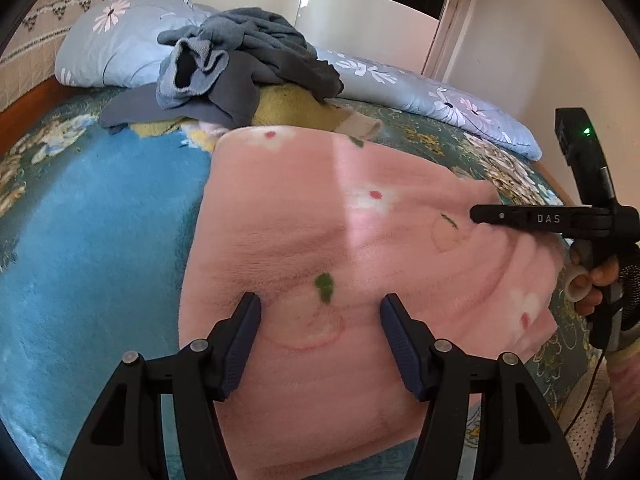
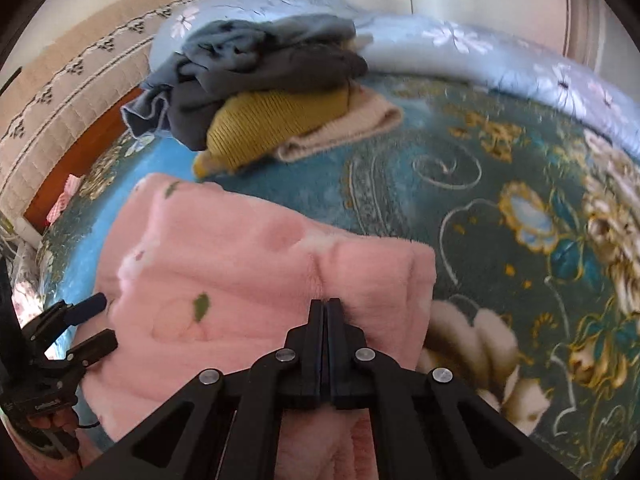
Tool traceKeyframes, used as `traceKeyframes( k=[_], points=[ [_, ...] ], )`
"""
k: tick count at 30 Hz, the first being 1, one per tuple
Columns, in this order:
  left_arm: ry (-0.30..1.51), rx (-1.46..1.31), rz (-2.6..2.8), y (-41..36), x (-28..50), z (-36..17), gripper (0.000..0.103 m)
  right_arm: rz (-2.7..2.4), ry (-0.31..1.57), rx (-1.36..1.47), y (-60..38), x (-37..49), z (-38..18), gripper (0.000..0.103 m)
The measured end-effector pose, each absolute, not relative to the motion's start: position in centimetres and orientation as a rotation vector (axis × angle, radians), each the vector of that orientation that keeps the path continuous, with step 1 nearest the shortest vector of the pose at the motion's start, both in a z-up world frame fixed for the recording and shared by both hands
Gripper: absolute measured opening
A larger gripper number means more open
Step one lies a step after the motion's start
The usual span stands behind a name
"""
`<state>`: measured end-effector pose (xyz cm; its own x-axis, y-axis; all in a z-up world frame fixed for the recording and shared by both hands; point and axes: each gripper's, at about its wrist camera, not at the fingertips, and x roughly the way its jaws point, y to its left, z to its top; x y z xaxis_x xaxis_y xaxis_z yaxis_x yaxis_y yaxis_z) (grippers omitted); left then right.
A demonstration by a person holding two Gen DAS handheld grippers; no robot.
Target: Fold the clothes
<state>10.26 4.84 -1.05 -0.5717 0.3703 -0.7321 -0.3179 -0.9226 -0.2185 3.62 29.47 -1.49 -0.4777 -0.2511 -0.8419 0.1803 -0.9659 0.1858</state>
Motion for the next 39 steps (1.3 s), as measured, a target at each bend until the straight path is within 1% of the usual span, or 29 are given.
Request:
traceKeyframes(
  k=[4, 7, 9, 11, 14, 15, 16, 19, 23, 26, 27, 28, 30, 31, 33, 34, 35, 39],
  points=[
    [-0.087, -1.187, 2.488, 4.9, 10.5, -1.1, 0.063, -2.5, -0.119, 1.435, 29.5, 4.0, -0.9, 0.001],
    [-0.073, -1.188, 2.492, 4.9, 10.5, -1.1, 0.063, -2.535, -0.111, 1.312, 29.0, 6.8, 1.8, 0.005],
    [-0.081, -1.187, 2.493, 4.8, 10.5, -1.2, 0.063, -2.519, -0.101, 1.247, 28.4, 9.0, 3.1, 0.005],
    [-0.084, -1.187, 2.494, 4.8, 10.4, -1.2, 0.064, -2.505, -0.053, 1.228, 27.8, 10.8, 3.4, 0.005],
    [-0.092, -1.184, 2.493, 4.7, 10.4, -1.3, 0.064, -2.495, 0.024, 1.276, 27.4, 12.4, 2.2, 0.005],
    [-0.094, -1.182, 2.492, 4.7, 10.4, -1.3, 0.064, -2.489, 0.004, 1.303, 27.7, 12.4, 1.3, 0.004],
    [-0.094, -1.181, 2.491, 4.7, 10.4, -1.3, 0.064, -2.476, -0.049, 1.336, 28.2, 12.2, 0.3, 0.002],
    [-0.089, -1.182, 2.49, 4.7, 10.4, -1.4, 0.064, -2.405, -0.228, 1.398, 29.2, 11.5, -2.0, 0.001],
    [-0.094, -1.185, 2.489, 4.6, 10.3, -1.4, 0.064, -2.396, -0.25, 1.41, 28.9, 11.4, -2.5, 0.0],
    [-0.1, -1.18, 2.482, 4.2, 10.6, -1.0, 0.064, -2.413, -0.247, 1.403, 28.7, 11.7, -1.8, 0.001],
    [-0.114, -1.171, 2.476, 3.8, 10.8, -0.7, 0.064, -2.423, -0.264, 1.371, 28.9, 12.1, -1.2, 0.002],
    [-0.137, -1.162, 2.468, 3.4, 11.1, -0.4, 0.064, -2.432, -0.293, 1.325, 29.2, 12.6, -0.4, 0.007],
    [-0.224, -1.137, 2.451, 1.8, 11.3, 0.4, 0.064, -2.439, -0.361, 1.246, 30.1, 13.4, 0.7, 0.007],
    [-0.267, -1.127, 2.45, 0.9, 11.2, 0.8, 0.064, -2.446, -0.422, 1.208, 30.9, 13.7, 1.1, 0.01],
    [-0.341, -1.119, 2.471, -0.9, 10.9, 1.1, 0.064, -2.443, -0.573, 1.175, 32.6, 13.6, 1.1, 0.038],
    [-0.381, -1.118, 2.48, -1.7, 10.6, 1.2, 0.067, -2.431, -0.68, 1.174, 33.7, 13.4, 0.6, 0.071],
    [-0.427, -1.129, 2.48, -2.5, 10.2, 1.0, 0.07, -2.423, -0.76, 1.18, 34.5, 13.1, 0.0, 0.085],
    [-0.596, -1.208, 2.375, -4.4, 8.7, -1.2, 0.07, -2.308, -0.983, 1.222, 36.0, 11.8, -2.6, 0.085]
  ],
)
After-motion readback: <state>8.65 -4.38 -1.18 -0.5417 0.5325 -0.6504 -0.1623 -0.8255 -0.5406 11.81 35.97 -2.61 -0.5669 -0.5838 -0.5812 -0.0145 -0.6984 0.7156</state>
